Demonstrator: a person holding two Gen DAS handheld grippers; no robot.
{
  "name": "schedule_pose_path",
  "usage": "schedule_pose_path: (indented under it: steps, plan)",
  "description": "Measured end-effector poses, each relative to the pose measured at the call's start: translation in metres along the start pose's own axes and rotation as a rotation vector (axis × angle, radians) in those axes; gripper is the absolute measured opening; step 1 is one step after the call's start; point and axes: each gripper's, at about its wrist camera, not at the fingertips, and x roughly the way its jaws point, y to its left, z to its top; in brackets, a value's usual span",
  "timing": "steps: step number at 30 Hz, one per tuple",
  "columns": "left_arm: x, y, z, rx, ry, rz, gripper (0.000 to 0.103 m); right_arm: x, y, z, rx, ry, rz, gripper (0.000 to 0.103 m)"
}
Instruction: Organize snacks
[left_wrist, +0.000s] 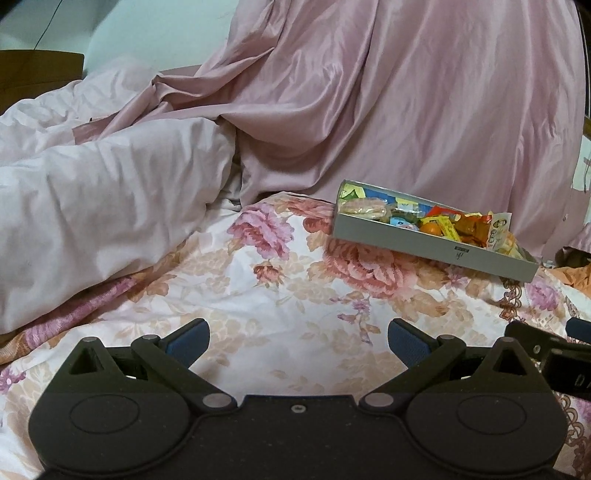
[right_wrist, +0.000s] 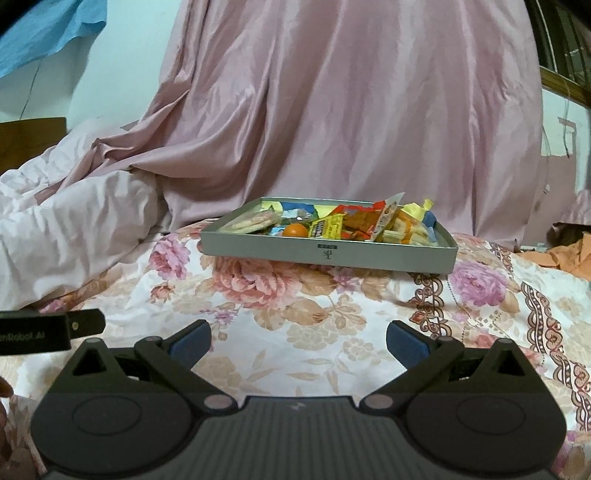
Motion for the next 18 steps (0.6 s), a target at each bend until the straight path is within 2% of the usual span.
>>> schedule_pose_path:
  steps: [18]
  plan:
    - [-0.0002,0.0032,-0.0004,-0.004,-0.001,0.008,0.102,0.0006,-0.0025,-0.0006,0.001,0.008,-0.012,0.103]
